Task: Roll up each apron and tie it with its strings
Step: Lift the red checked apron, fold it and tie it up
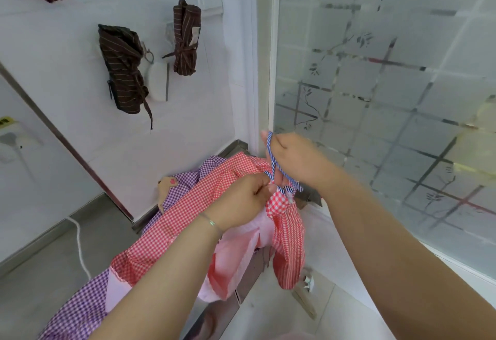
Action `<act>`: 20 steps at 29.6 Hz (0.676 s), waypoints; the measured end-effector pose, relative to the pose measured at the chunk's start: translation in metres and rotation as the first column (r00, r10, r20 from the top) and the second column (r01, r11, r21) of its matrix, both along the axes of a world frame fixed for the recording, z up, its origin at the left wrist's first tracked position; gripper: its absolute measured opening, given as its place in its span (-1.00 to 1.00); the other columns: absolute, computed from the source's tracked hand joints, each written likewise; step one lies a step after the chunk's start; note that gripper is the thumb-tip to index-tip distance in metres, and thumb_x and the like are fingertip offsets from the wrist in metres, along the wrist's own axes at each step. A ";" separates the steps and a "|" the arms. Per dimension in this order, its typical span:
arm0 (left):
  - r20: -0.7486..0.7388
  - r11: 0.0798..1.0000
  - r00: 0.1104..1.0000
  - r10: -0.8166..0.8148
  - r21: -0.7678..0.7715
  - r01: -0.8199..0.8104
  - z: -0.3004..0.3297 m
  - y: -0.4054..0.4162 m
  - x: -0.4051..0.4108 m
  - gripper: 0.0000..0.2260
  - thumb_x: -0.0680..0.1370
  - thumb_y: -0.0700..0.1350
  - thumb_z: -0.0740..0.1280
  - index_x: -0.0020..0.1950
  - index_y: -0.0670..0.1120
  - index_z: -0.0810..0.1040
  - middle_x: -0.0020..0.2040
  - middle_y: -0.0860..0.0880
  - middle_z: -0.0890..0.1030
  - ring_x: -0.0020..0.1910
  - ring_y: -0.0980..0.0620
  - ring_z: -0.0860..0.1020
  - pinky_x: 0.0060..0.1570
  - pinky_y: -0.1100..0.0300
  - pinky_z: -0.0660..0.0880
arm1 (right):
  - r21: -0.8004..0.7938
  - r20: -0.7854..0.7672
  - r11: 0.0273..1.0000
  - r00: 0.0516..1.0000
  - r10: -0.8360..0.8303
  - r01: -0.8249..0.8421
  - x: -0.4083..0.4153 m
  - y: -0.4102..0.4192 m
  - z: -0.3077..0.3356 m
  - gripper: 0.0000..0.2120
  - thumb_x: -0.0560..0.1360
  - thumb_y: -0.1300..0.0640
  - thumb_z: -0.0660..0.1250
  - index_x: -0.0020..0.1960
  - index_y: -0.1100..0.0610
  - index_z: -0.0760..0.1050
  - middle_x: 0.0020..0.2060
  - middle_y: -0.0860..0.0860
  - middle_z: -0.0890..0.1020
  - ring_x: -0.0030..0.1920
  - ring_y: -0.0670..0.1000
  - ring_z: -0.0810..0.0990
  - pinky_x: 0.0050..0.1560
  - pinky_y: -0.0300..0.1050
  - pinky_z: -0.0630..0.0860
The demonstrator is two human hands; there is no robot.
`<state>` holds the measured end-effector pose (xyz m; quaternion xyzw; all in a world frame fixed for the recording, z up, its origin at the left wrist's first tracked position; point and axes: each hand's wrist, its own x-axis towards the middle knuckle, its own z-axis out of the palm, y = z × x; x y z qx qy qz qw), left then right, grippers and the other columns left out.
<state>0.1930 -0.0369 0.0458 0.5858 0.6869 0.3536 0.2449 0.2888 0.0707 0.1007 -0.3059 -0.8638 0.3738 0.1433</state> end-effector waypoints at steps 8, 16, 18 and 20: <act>0.502 0.970 0.836 0.221 -0.020 -0.244 -0.002 0.021 0.057 -0.70 0.66 -0.20 0.13 -0.27 -0.06 0.45 -0.35 0.05 0.49 -0.31 0.09 0.41 -0.21 0.17 0.36 | -0.616 -0.198 0.783 0.979 -0.054 -0.082 0.061 0.043 -0.029 -0.48 0.52 -0.32 0.05 -0.15 0.15 0.41 -0.41 0.10 0.54 -0.41 0.04 0.50 -0.34 -0.17 0.45; 0.709 0.887 0.615 0.345 -0.032 -0.460 0.024 0.032 0.095 -0.74 0.65 -0.18 0.11 -0.20 -0.12 0.47 -0.39 0.02 0.59 -0.38 0.12 0.54 -0.28 0.25 0.46 | -0.503 -0.181 0.864 0.981 -0.072 -0.030 0.095 0.047 -0.067 -0.30 0.46 -0.47 -0.06 -0.30 0.10 0.49 -0.40 0.14 0.48 -0.30 0.01 0.43 -0.21 -0.08 0.41; 0.660 0.871 0.653 0.372 -0.006 -0.490 0.025 0.031 0.099 -0.74 0.66 -0.15 0.12 -0.17 -0.17 0.47 -0.38 0.00 0.61 -0.38 0.11 0.56 -0.27 0.26 0.50 | -0.477 -0.086 0.878 0.996 -0.010 -0.032 0.105 0.045 -0.059 -0.24 0.54 -0.38 -0.20 -0.43 0.10 0.46 -0.51 0.04 0.46 -0.48 0.00 0.39 -0.38 -0.18 0.31; 0.557 0.845 0.715 0.423 0.043 -0.533 0.024 0.030 0.101 -0.71 0.67 -0.13 0.12 -0.14 -0.27 0.45 -0.34 -0.09 0.60 -0.35 0.06 0.55 -0.24 0.19 0.52 | -0.544 -0.043 0.829 0.991 0.125 -0.128 0.114 0.044 -0.053 -0.15 0.53 -0.35 -0.29 -0.45 0.17 0.49 -0.54 0.05 0.56 -0.60 0.00 0.43 -0.49 -0.22 0.29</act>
